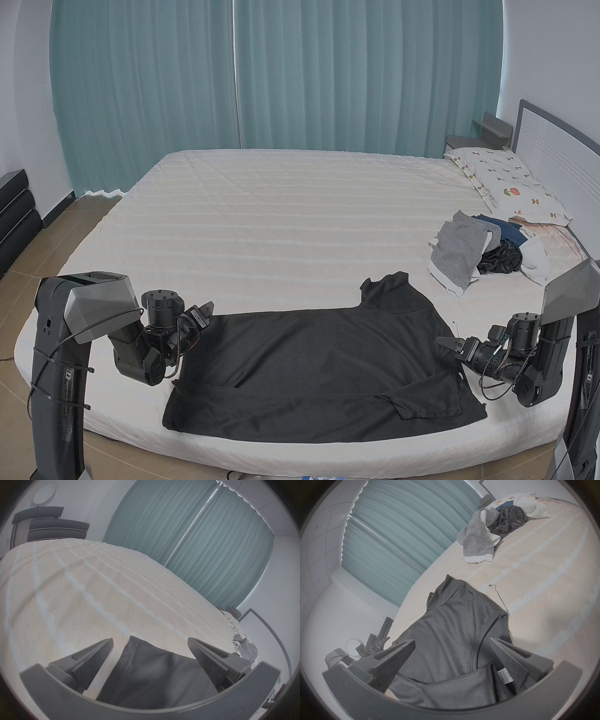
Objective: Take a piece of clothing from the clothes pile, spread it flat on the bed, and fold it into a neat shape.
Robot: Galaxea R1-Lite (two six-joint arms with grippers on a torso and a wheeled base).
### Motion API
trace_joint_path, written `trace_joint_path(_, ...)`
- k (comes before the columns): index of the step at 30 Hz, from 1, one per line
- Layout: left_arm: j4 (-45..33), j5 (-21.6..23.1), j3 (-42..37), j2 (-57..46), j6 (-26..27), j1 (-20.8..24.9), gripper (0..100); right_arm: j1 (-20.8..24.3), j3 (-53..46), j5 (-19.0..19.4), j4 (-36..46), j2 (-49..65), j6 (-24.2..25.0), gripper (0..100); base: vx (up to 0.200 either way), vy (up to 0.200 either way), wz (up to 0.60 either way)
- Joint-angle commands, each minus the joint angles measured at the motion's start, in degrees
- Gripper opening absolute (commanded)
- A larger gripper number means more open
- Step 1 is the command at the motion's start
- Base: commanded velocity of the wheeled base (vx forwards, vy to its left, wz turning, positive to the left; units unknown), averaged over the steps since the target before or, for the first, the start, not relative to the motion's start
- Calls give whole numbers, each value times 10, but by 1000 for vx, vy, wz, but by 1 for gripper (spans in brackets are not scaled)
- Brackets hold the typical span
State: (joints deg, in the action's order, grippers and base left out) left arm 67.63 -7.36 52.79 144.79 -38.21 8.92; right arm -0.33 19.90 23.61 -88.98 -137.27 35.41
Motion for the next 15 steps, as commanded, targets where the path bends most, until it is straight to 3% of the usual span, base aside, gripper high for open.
trace_joint_path(1,-1,0,5,9,0,0,100,1,1,0,-6,0,0,100,0,0,0)
trace_joint_path(5,-1,2,5,13,-3,1,100,0,0,0,-6,0,0,100,0,0,0)
trace_joint_path(6,-1,2,5,13,-3,1,0,0,0,0,-6,0,0,100,0,0,0)
trace_joint_path(11,0,2,14,18,-5,0,0,6,1,-3,-6,-2,-1,100,0,0,0)
trace_joint_path(15,7,-5,12,15,-6,-3,0,25,11,-33,-4,2,-5,100,0,0,0)
